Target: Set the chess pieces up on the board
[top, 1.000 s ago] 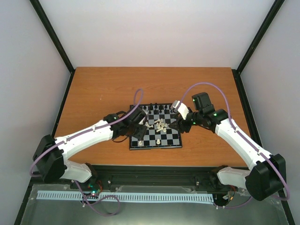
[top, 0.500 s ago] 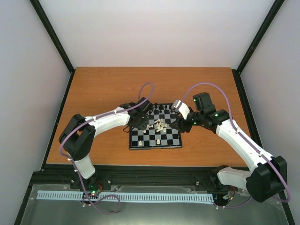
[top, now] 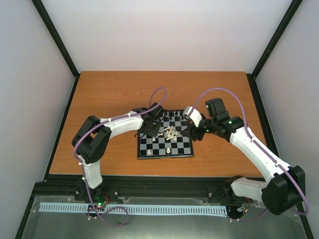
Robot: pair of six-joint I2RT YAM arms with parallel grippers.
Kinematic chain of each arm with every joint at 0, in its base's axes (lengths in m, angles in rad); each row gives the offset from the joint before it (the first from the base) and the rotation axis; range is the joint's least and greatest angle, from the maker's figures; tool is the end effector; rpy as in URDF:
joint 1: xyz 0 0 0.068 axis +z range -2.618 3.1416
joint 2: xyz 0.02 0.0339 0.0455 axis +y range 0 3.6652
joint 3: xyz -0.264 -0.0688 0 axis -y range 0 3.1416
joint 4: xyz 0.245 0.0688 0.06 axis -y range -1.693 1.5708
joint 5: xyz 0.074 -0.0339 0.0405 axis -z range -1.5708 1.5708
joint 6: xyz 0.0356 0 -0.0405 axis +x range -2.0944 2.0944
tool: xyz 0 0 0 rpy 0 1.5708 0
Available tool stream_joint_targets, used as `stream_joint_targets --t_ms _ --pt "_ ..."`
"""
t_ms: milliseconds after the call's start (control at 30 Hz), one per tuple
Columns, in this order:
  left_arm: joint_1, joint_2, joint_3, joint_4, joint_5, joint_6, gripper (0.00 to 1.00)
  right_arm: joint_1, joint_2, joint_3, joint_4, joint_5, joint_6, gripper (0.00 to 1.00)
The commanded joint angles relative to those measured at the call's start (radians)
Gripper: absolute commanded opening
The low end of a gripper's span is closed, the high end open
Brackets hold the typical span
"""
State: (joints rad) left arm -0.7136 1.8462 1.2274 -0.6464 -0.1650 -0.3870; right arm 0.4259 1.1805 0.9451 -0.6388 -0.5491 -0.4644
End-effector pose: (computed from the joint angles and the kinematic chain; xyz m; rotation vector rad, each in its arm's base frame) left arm 0.2752 -0.2306 0.1703 0.4194 2.7643 -0.0281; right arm 0.2098 0.1156 0.2788 -1.2354 2.0282 0.6488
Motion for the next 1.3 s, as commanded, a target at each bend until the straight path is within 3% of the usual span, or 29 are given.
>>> stream_joint_targets --t_ms 0,167,333,700,967,1267 --pt "0.007 0.019 0.042 0.012 0.008 0.012 0.21 -0.010 -0.015 -0.004 0.005 0.008 -0.010 0.60" --pt "0.006 0.002 0.021 0.016 0.011 0.015 0.12 -0.009 -0.011 -0.004 0.004 0.008 -0.014 0.60" --pt "0.006 -0.043 -0.010 0.008 0.008 0.014 0.10 -0.009 -0.007 -0.002 0.002 0.006 -0.016 0.60" --pt "0.008 -0.067 -0.026 -0.018 -0.002 0.026 0.13 -0.009 0.004 0.000 -0.002 -0.001 -0.019 0.60" --pt "0.018 -0.016 0.032 -0.023 -0.006 0.029 0.30 -0.009 0.002 -0.002 -0.003 0.003 -0.021 0.61" --pt "0.019 0.007 0.050 -0.040 0.020 0.035 0.20 -0.009 0.008 -0.002 -0.006 0.004 -0.026 0.61"
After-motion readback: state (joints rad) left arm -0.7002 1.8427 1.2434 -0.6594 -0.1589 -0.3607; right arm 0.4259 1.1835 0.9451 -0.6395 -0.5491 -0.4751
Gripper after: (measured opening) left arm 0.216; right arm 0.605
